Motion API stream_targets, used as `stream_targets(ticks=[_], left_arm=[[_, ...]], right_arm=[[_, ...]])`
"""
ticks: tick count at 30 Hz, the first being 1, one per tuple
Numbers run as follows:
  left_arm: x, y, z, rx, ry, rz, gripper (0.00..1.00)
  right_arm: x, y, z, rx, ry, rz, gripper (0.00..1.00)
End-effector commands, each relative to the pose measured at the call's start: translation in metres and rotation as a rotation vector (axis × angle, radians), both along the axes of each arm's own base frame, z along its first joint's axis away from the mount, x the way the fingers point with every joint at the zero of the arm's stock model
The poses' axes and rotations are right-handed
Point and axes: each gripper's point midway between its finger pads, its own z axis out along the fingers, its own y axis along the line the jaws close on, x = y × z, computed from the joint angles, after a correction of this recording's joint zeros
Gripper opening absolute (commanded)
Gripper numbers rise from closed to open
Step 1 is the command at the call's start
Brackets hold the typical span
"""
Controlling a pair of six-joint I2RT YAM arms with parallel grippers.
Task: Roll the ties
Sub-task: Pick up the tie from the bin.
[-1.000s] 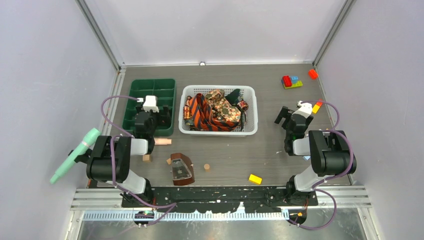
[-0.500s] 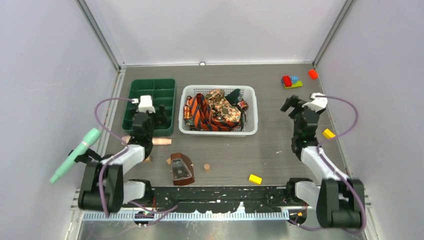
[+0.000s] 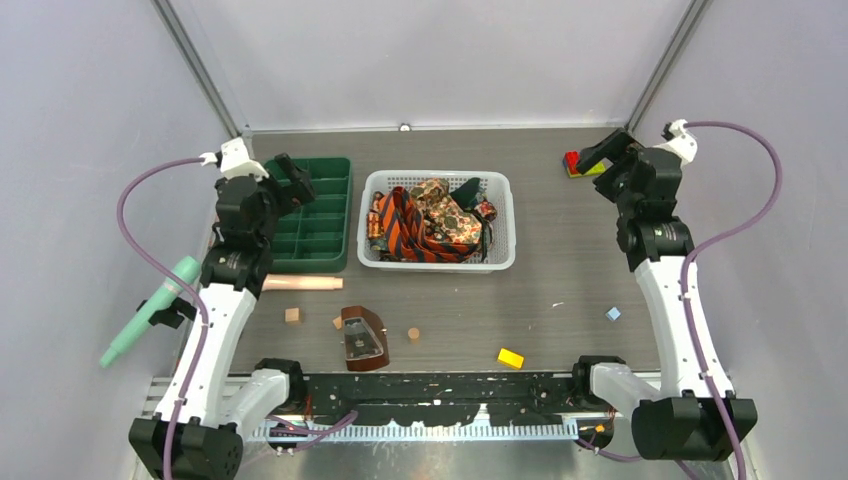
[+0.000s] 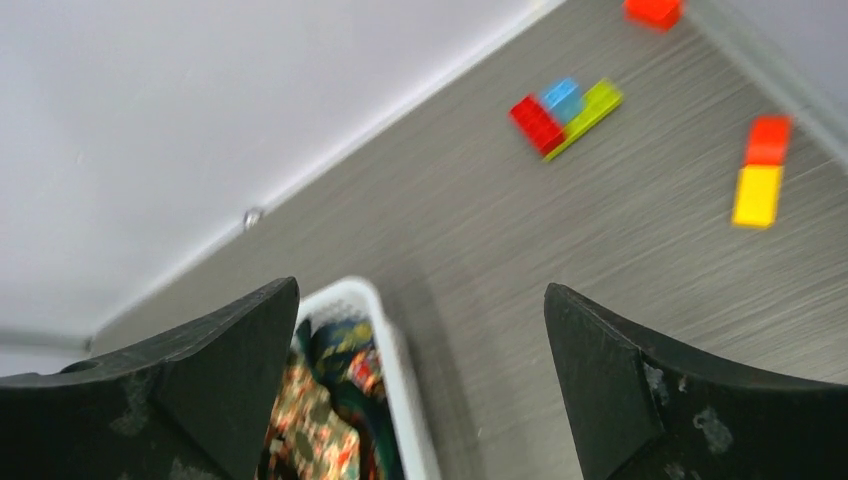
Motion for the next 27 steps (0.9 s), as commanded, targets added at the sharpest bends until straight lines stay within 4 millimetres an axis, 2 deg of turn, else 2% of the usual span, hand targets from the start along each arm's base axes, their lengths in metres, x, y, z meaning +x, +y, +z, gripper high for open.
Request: stream_targets(ticks=[1, 5, 6, 7, 8, 9, 10, 11, 12, 13, 15, 16, 17, 18, 19, 20, 21, 24, 27], left_arm=[[-0.02, -0.007, -0.031, -0.107, 0.167, -0.021, 0.99], [-0.025, -0.019, -0.026, -0.13, 0.154, -0.098, 0.99], [-0.026, -0.025, -0.027, -0.145, 0.169, -0.131, 0.99], [-0.027, -0.034, -0.029, -0.159, 0.185, -0.175, 0.98], [-0.028, -0.041, -0.034, -0.171, 0.206, -0.213, 0.97], [-0.029, -0.046, -0.038, -0.18, 0.228, -0.239, 0.97], [-0.032, -0.049, -0.043, -0.188, 0.254, -0.258, 0.97], [-0.035, -0.051, -0.048, -0.193, 0.277, -0.268, 0.97], [-0.038, -0.052, -0.051, -0.197, 0.298, -0.273, 0.97], [-0.042, -0.053, -0.054, -0.2, 0.316, -0.274, 0.97], [-0.049, -0.053, -0.057, -0.196, 0.347, -0.282, 0.96], [-0.053, -0.054, -0.058, -0.189, 0.363, -0.289, 0.95], [-0.057, -0.054, -0.057, -0.179, 0.374, -0.298, 0.94], [-0.06, -0.053, -0.057, -0.165, 0.382, -0.305, 0.94], [-0.064, -0.053, -0.058, -0.153, 0.389, -0.31, 0.93], [-0.067, -0.051, -0.06, -0.142, 0.395, -0.308, 0.93], [-0.07, -0.049, -0.061, -0.136, 0.394, -0.298, 0.93], [-0.077, -0.047, -0.068, -0.135, 0.387, -0.29, 0.93], [-0.082, -0.046, -0.076, -0.13, 0.384, -0.285, 0.93]], right_arm=[[-0.009, 0.058, -0.028, 0.144, 0.179, 0.294, 1.0], [-0.002, 0.091, -0.033, 0.224, 0.223, 0.433, 1.0], [-0.003, 0.11, -0.035, 0.219, 0.238, 0.485, 1.0], [-0.002, 0.116, -0.035, 0.202, 0.242, 0.495, 1.0], [-0.006, 0.138, -0.032, 0.185, 0.241, 0.549, 1.0], [-0.004, 0.145, -0.035, 0.166, 0.255, 0.556, 1.0], [-0.007, 0.17, -0.034, 0.154, 0.262, 0.616, 1.0], [-0.007, 0.182, -0.034, 0.148, 0.265, 0.638, 1.0], [-0.01, 0.206, -0.033, 0.142, 0.27, 0.695, 1.0], [-0.011, 0.218, -0.034, 0.14, 0.274, 0.719, 1.0], [-0.021, 0.262, -0.038, 0.123, 0.288, 0.822, 0.98], [-0.018, 0.275, -0.042, 0.118, 0.301, 0.844, 0.96], [-0.025, 0.293, -0.043, 0.113, 0.308, 0.884, 0.95], [-0.021, 0.306, -0.048, 0.109, 0.319, 0.904, 0.93], [-0.029, 0.322, -0.05, 0.1, 0.325, 0.946, 0.92], [-0.025, 0.335, -0.057, 0.094, 0.341, 0.96, 0.9], [-0.031, 0.348, -0.059, 0.084, 0.347, 0.99, 0.89], [-0.023, 0.374, -0.079, 0.056, 0.391, 1.0, 0.83], [-0.016, 0.388, -0.096, 0.048, 0.428, 1.002, 0.81]])
